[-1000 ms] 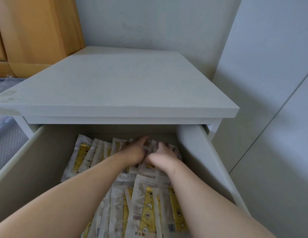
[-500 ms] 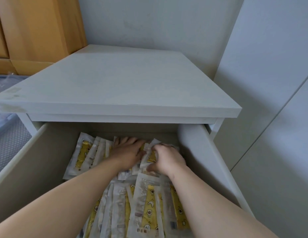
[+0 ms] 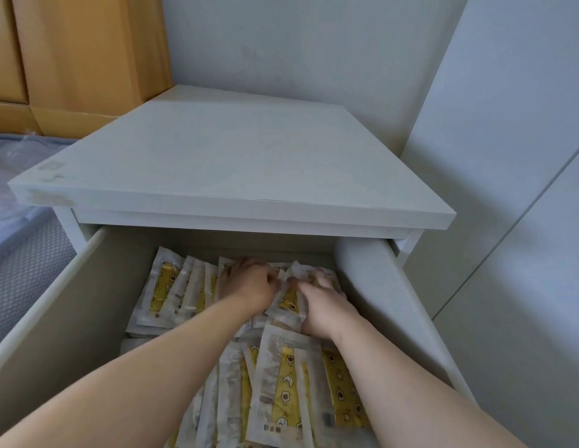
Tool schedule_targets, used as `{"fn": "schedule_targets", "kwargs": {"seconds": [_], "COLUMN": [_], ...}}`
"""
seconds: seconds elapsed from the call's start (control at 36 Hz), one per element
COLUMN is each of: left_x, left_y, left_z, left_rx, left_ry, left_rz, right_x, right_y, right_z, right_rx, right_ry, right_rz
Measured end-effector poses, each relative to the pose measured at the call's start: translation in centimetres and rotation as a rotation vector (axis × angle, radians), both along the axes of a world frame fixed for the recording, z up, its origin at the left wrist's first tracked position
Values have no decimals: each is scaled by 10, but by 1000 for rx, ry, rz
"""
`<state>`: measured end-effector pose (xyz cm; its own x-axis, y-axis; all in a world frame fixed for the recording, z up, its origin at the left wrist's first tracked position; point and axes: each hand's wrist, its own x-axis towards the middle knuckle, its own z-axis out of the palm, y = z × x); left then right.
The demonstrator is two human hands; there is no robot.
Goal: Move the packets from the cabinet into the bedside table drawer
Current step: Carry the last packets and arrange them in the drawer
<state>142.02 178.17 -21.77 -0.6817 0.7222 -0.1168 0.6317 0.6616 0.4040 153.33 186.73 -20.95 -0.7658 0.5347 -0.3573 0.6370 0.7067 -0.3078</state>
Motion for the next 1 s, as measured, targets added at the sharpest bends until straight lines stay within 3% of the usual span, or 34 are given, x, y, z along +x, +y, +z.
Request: {"fn": "schedule_targets", "kwargs": {"seconds": [0.22,0.39,0.64,0.89,1.0], "left_x": [10,6,-5,-4,-10], "left_y": [11,6,14,10,8], "left_z": [0,4,4,1,1], "left_rx": [-41,-139,-268,-147,-47], "left_ry": [35,163,75,77,72], "left_rz": [144,34,12,52,163], "right_x": [-2,-1,-3,-2,-2], "right_y": [-4,-5,-5,-8,-8], "right_z": [7,9,10,13,13], "right_rx": [3,-2,-25,-29,-27], "right_ry": [29,51,44,59,50], "right_rz": [-6,-39,-54,-74,-72]}}
